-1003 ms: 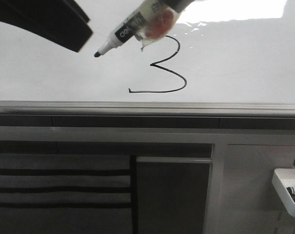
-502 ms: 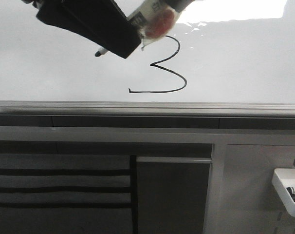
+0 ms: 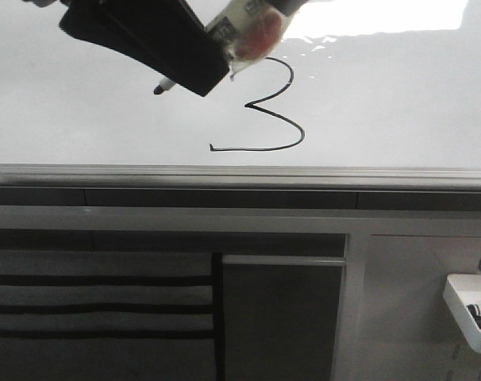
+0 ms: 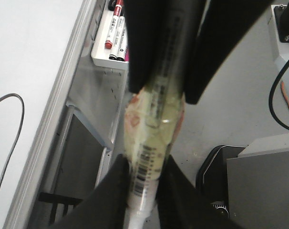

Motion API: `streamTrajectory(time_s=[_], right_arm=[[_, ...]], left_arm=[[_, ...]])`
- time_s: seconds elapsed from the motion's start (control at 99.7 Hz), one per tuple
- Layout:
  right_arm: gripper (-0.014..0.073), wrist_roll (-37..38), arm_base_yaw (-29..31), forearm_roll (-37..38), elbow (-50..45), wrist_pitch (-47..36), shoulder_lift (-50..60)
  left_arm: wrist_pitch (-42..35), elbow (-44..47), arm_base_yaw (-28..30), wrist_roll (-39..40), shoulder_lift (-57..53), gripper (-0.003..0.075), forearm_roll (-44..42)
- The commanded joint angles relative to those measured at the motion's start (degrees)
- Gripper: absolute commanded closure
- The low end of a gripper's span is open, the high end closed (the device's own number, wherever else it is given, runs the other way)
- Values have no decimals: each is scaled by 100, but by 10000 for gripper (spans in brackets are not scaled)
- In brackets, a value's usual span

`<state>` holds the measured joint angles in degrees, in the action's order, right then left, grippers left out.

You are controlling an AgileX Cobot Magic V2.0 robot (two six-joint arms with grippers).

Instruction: Write number 3 on whiteboard

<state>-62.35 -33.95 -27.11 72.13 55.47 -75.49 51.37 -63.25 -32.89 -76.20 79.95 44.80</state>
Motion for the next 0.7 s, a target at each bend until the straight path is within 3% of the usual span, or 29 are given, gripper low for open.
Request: streamTrajectory(time_s=[0.0,0.1,0.171,0.271,0.401,0.462,0.692], right_arm=[[339,269,64,-268,157,-342,212],[292,925,384,57,224,-378,409],[293,1873,764,490,232,-334,668],[293,2908,1333,688,64,-308,1071],[293,2938,1615,676,-519,-741,1557],[293,2938,1615,676,-737,-923,1694],[293,2938,1615,688,-1107,-1141,1791]], left_arm=[[-430,-193,74,241,-161,701,304],[-993,-193,316,888,-161,701,-93],[-1481,-123,614,1550,-161,701,-474],[-2328,178,1128,2083,-161,701,-226],[-3771,787,1529,2258,-161,701,982],[-4216,962,1548,2258,-142,701,1149],[-4717,1103,1558,2258,108,701,1266]])
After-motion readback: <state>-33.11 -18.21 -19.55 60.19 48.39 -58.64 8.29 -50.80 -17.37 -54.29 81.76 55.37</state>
